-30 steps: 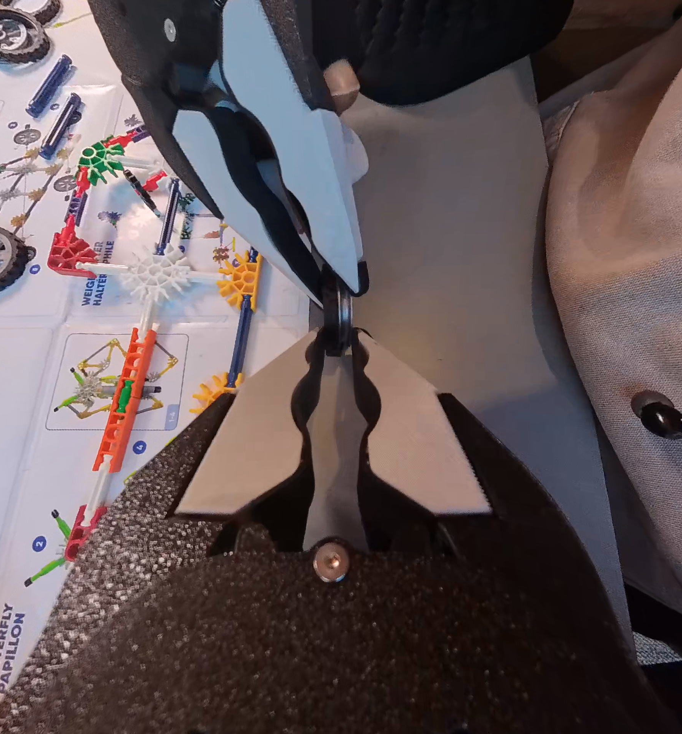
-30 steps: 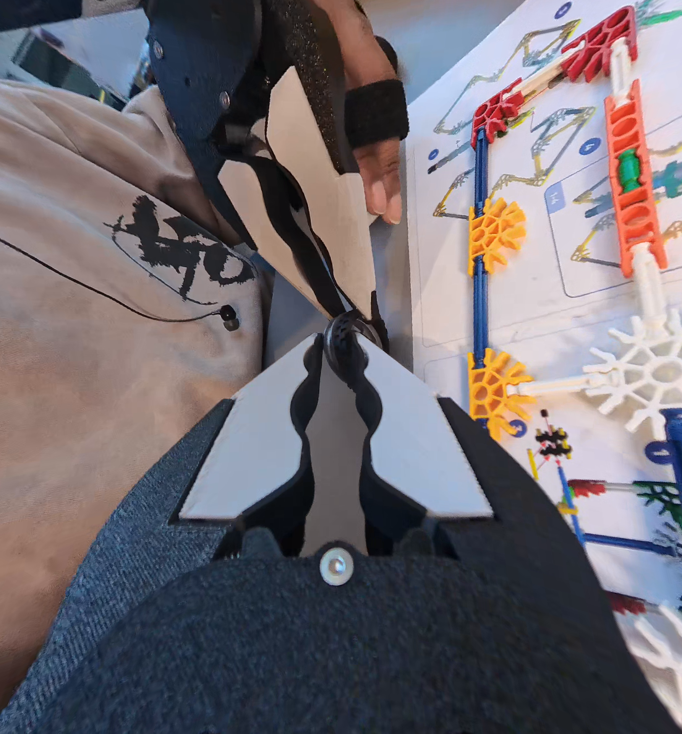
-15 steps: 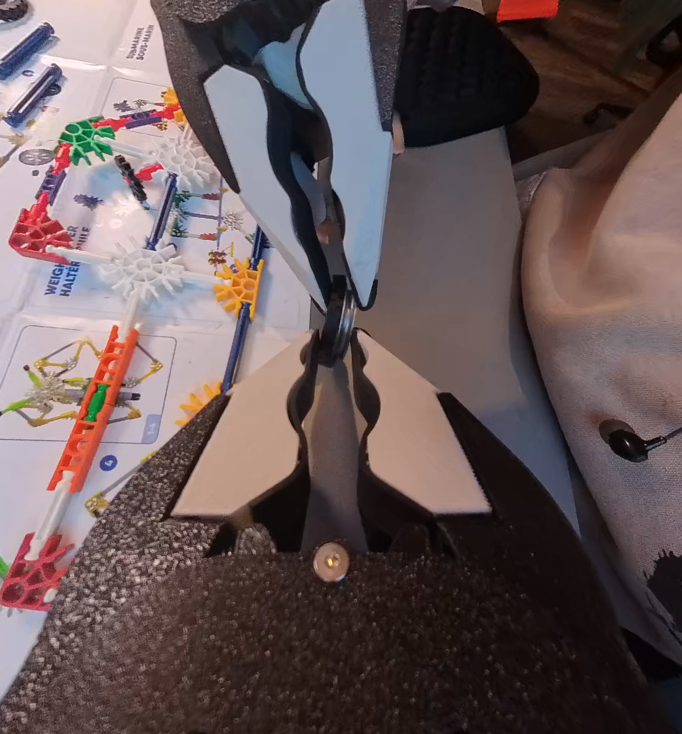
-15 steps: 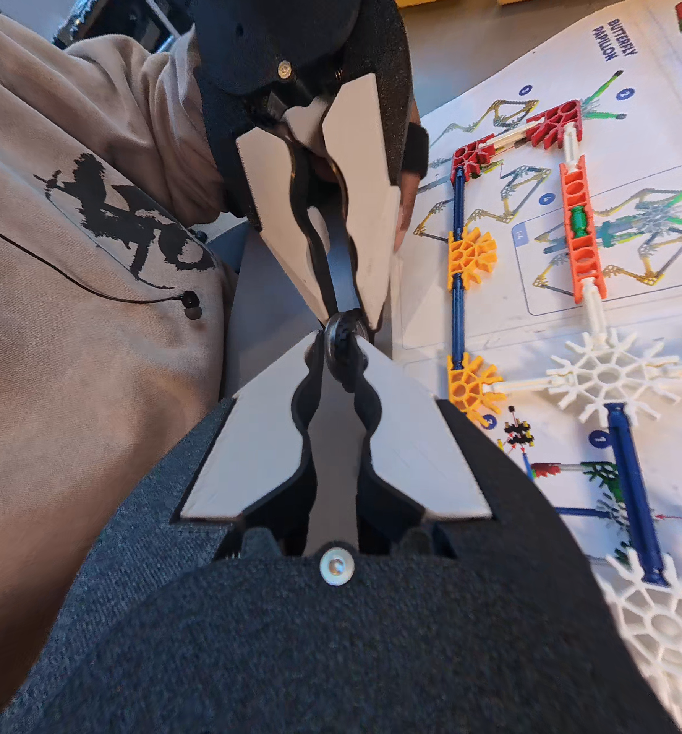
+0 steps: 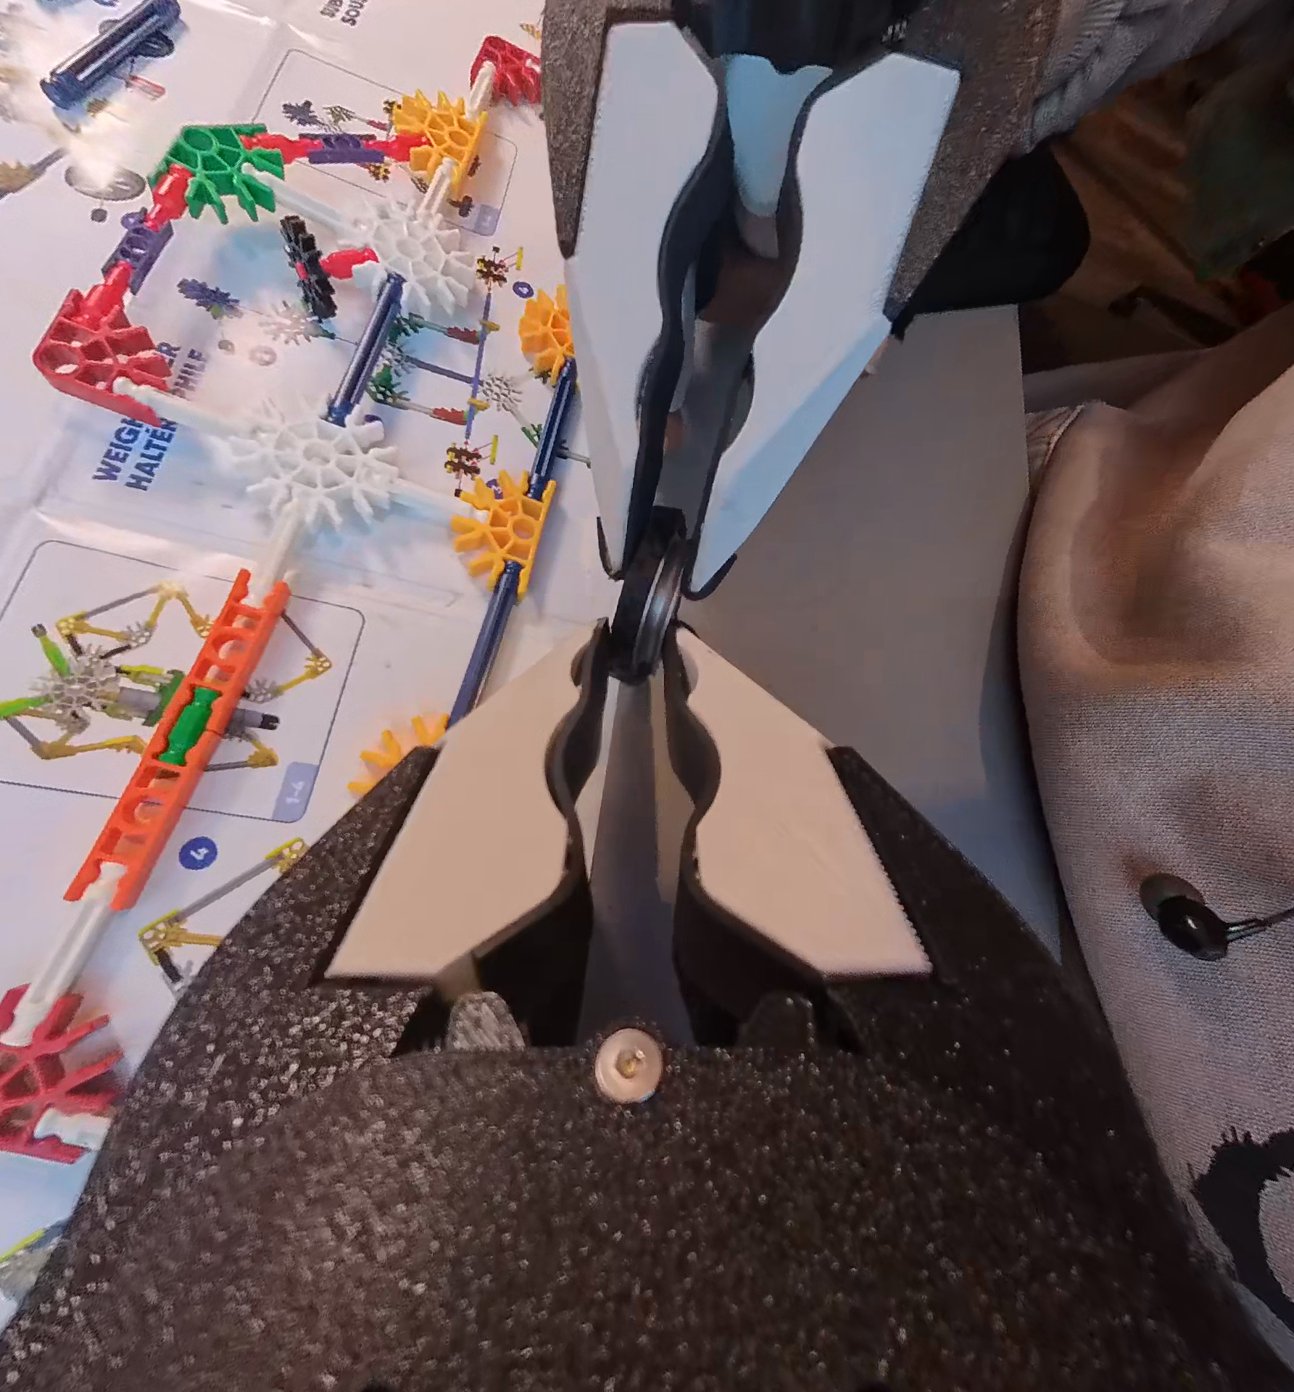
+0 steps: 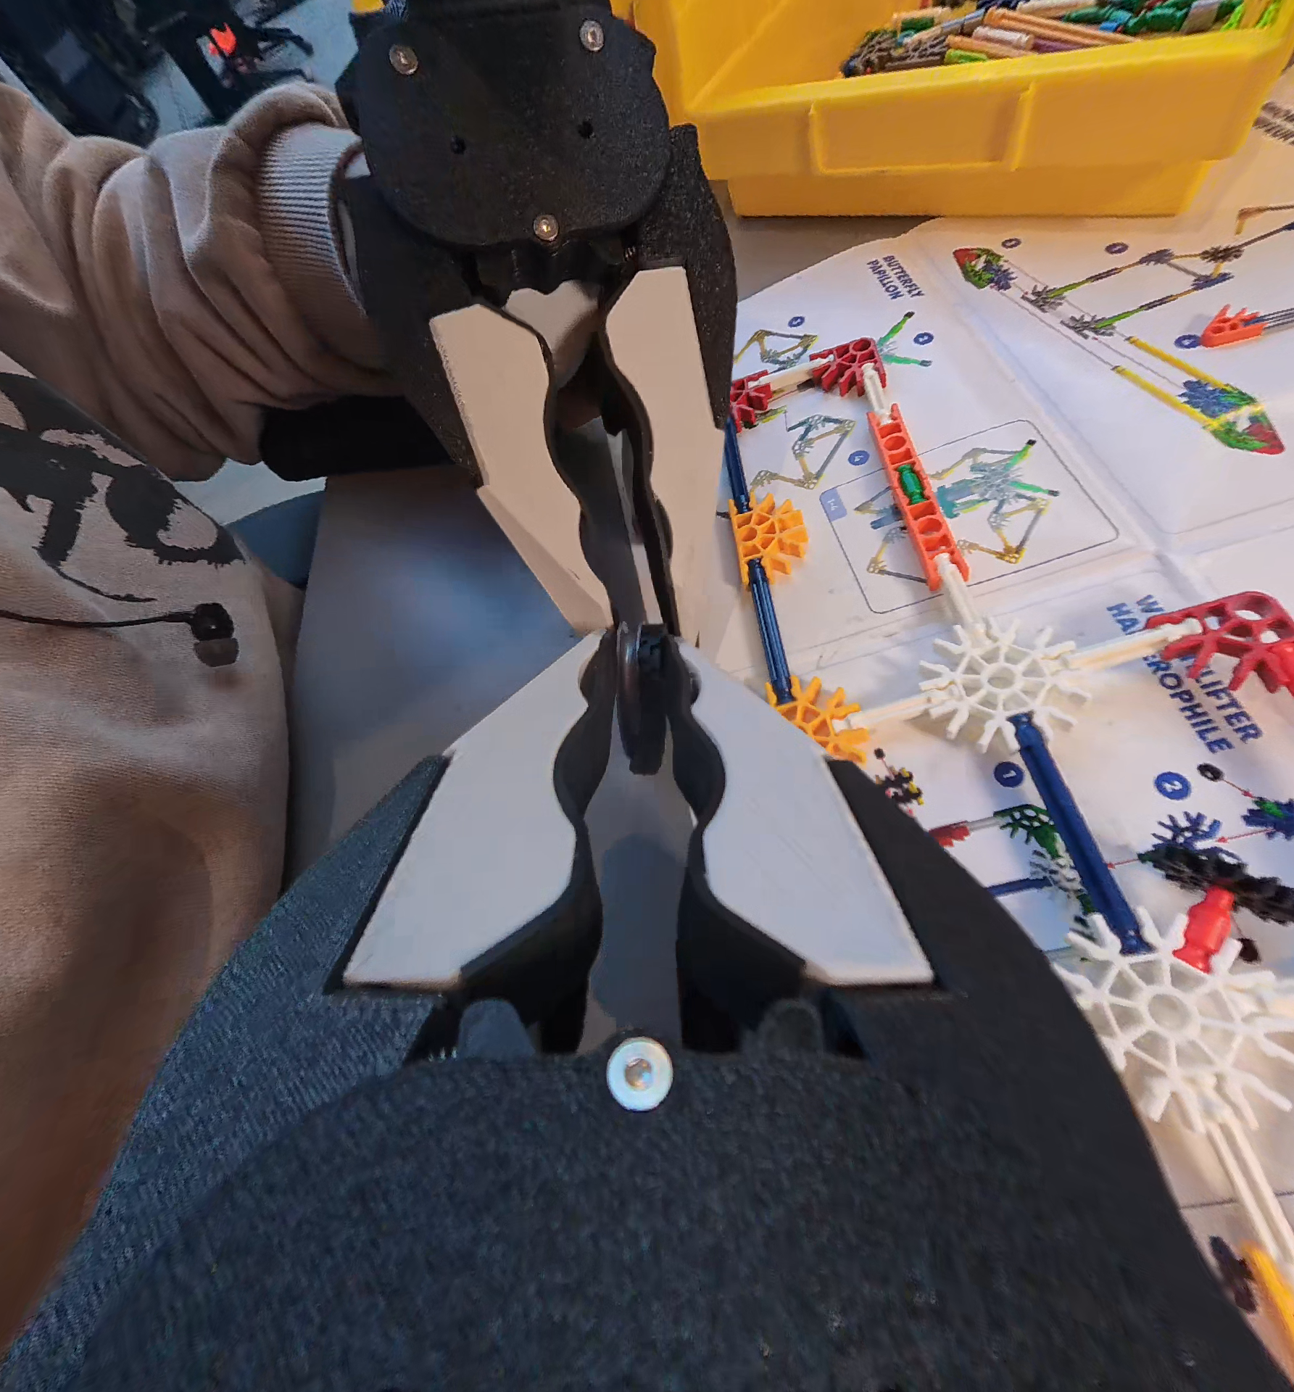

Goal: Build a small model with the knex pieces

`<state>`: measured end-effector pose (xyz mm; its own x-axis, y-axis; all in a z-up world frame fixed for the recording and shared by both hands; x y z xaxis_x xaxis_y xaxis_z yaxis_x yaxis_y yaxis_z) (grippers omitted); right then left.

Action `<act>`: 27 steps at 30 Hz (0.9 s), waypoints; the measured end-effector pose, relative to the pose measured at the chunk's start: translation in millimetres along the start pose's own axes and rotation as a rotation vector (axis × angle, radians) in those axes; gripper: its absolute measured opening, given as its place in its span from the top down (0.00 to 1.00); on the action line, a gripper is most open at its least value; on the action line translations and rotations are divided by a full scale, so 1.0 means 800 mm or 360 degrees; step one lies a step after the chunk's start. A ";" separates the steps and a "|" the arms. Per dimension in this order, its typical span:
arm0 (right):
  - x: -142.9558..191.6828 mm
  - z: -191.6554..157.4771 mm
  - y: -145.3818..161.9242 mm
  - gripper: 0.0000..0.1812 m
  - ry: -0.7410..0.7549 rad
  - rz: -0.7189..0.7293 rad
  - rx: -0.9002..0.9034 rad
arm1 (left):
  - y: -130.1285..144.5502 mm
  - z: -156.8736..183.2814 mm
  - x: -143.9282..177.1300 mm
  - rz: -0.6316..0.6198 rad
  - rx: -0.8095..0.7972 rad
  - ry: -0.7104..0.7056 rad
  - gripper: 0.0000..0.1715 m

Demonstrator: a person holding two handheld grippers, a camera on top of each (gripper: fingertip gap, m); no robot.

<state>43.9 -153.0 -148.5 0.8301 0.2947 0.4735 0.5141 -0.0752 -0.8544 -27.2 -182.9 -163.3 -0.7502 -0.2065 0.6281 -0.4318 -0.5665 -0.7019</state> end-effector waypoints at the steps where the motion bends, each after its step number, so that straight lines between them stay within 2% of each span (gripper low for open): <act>1: -0.002 -0.001 -0.001 0.95 0.0034 0.0007 0.0032 | 0.001 -0.001 -0.003 -0.0018 -0.0023 -0.0040 0.93; 5: -0.003 -0.003 -0.002 0.95 0.0049 -0.0032 0.0015 | 0.001 -0.001 -0.003 -0.0017 -0.0017 -0.0032 0.93; 8: 0.002 -0.003 -0.002 0.95 -0.0017 0.0050 -0.0061 | -0.002 0.002 -0.001 0.0037 -0.0082 -0.0016 0.93; 14: 0.023 -0.018 -0.026 0.94 -0.0093 0.0327 0.0141 | -0.023 0.015 0.034 0.0462 -0.0085 0.0282 0.88; 19: 0.037 -0.024 -0.036 0.94 -0.0129 0.0541 0.0090 | -0.039 0.025 0.041 0.0595 -0.0077 0.0360 0.90; 24: 0.048 -0.021 -0.037 0.94 0.0039 0.0600 0.0089 | -0.050 0.025 0.039 0.0623 -0.0054 0.0190 0.92; 27: 0.049 -0.026 -0.036 0.95 0.0199 0.0499 0.0243 | -0.049 0.027 0.035 0.0596 -0.0134 0.0105 0.92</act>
<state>66.4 -159.3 -100.9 0.9670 0.1605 0.1980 0.2002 0.0023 -0.9797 -20.2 -183.8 -111.0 -0.8931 -0.3330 0.3023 -0.1596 -0.3937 -0.9053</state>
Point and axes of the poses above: each gripper's, where its closed fingertips meet, x back along the fingers, y out of its underside, z = x × y across the jaws, the point moved 5 cm from there along x, back along the fingers, and after that the axes turned 5 degrees about x, right-handed, at the moved point
